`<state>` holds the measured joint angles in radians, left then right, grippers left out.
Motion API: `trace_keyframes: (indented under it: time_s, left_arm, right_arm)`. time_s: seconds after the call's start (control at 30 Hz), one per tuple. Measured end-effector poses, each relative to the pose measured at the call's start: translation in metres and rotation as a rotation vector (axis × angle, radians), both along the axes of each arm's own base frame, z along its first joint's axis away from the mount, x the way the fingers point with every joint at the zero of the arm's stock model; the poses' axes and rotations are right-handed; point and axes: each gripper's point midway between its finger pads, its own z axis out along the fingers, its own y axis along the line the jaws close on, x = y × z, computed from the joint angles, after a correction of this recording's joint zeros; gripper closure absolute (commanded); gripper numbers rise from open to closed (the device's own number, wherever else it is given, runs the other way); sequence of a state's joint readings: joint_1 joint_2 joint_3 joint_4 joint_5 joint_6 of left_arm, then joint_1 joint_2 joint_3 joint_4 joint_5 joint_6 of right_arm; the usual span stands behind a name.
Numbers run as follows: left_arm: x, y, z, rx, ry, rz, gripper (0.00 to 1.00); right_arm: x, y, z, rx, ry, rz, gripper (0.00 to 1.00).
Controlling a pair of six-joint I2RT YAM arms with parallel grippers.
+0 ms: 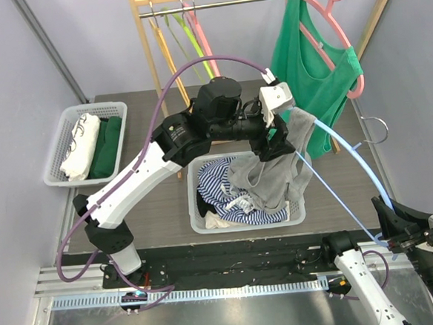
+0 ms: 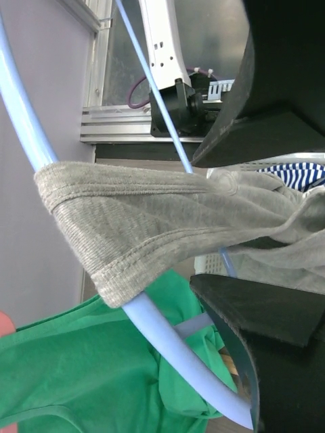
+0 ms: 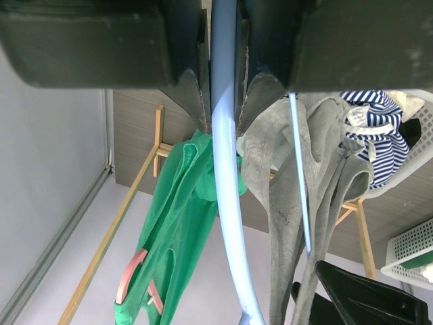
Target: Remove the tank top from the hanger
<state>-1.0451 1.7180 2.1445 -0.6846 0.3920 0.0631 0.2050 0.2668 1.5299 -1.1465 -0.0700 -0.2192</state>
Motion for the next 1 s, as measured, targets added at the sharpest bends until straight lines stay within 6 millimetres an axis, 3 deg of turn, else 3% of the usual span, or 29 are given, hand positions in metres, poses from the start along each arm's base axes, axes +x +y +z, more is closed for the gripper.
trace_keyframes:
  time_s: [0.13, 0.2, 0.23, 0.33, 0.7, 1.0]
  left_arm:
    - [0.003, -0.005, -0.004, 0.007, 0.001, 0.005, 0.53]
    - [0.003, -0.006, -0.005, 0.008, 0.000, 0.005, 0.69]
    - [0.003, -0.006, -0.004, 0.008, 0.002, 0.006, 0.82]
    - [0.003, -0.008, -0.001, 0.000, -0.007, 0.003, 1.00]
    - [0.015, 0.000, 0.022, -0.022, -0.120, 0.058, 1.00]
    - [0.085, 0.037, 0.057, -0.022, -0.326, 0.464, 1.00]
  right_arm:
    - [0.003, 0.000, -0.003, -0.001, 0.011, -0.001, 0.99]
    - [0.004, 0.001, -0.005, -0.003, 0.018, -0.001, 0.99]
    - [0.005, 0.001, -0.006, -0.004, 0.023, -0.001, 0.99]
    - [0.009, 0.002, -0.010, -0.007, 0.036, -0.001, 0.99]
    - [0.015, 0.002, -0.018, -0.012, 0.065, -0.005, 0.99]
    - [0.001, -0.011, -0.014, -0.001, 0.052, -0.062, 0.99]
